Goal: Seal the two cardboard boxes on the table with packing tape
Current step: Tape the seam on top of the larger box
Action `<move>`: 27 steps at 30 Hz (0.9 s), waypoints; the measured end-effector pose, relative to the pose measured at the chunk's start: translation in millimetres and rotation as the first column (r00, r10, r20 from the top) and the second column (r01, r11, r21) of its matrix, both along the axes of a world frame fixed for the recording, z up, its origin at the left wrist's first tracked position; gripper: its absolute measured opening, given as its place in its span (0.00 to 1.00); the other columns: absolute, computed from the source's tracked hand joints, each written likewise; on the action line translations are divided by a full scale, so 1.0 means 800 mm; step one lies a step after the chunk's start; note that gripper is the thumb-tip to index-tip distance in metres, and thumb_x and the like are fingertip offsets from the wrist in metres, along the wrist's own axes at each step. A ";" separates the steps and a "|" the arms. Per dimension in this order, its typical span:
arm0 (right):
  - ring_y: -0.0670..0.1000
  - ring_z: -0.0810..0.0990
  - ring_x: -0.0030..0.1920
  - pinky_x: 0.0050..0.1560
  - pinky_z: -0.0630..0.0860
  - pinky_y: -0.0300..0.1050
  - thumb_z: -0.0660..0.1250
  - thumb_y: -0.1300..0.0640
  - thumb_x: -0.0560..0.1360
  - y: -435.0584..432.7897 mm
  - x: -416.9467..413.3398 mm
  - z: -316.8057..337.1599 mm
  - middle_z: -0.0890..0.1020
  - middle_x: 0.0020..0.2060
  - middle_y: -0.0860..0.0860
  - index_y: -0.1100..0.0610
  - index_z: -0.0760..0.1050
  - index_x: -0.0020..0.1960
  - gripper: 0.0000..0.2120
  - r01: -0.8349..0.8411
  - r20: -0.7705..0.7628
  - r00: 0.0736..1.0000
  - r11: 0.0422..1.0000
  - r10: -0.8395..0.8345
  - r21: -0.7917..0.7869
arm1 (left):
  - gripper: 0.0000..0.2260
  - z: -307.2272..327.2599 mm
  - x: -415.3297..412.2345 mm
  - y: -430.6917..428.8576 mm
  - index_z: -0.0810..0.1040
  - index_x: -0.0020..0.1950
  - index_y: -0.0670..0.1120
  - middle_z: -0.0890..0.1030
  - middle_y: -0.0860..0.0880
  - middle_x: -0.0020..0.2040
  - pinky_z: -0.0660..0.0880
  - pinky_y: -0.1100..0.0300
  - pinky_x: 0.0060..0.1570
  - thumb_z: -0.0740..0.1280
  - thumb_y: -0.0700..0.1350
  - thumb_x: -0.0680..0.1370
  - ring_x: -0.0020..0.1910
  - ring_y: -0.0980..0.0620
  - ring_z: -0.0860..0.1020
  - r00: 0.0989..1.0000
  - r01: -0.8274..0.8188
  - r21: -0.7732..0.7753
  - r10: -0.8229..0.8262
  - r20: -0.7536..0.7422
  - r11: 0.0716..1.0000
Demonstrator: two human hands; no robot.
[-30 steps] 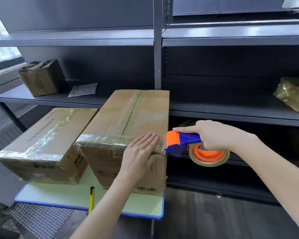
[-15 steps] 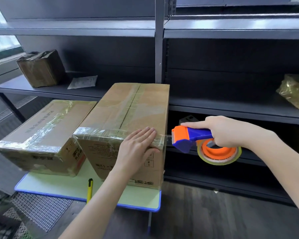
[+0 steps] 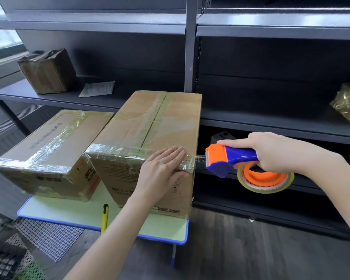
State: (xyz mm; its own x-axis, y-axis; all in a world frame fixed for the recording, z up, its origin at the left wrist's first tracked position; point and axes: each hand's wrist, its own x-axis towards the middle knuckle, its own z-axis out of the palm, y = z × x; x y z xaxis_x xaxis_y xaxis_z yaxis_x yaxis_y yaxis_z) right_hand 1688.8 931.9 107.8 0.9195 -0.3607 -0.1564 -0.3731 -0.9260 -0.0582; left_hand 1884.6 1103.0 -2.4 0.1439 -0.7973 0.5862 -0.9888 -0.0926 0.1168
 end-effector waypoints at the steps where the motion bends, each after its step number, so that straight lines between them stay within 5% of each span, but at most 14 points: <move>1: 0.45 0.70 0.40 0.37 0.67 0.37 0.60 0.64 0.75 0.000 -0.001 0.000 0.67 0.41 0.44 0.25 0.42 0.66 0.41 0.001 -0.003 1.000 1.000 -0.001 0.008 | 0.24 0.000 0.000 0.000 0.80 0.59 0.40 0.80 0.46 0.59 0.72 0.51 0.61 0.75 0.52 0.68 0.60 0.47 0.77 1.000 0.003 0.000 -0.003 0.001 1.000; 17: 0.43 0.68 0.38 0.34 0.61 0.35 0.62 0.63 0.76 0.004 -0.016 -0.002 0.64 0.39 0.42 0.30 0.45 0.70 0.40 0.034 0.025 0.999 0.999 -0.034 0.021 | 0.24 0.002 -0.002 0.001 0.80 0.60 0.41 0.80 0.46 0.59 0.69 0.51 0.62 0.76 0.50 0.68 0.60 0.47 0.77 1.000 -0.003 -0.008 0.003 0.004 1.000; 27: 0.45 0.70 0.39 0.35 0.65 0.36 0.61 0.63 0.75 0.002 -0.017 0.004 0.66 0.40 0.43 0.25 0.40 0.63 0.41 0.003 0.024 1.000 1.000 -0.004 0.012 | 0.24 0.004 -0.003 0.004 0.79 0.60 0.41 0.80 0.47 0.59 0.67 0.52 0.64 0.75 0.51 0.69 0.61 0.48 0.76 1.000 -0.017 0.022 0.018 -0.024 1.000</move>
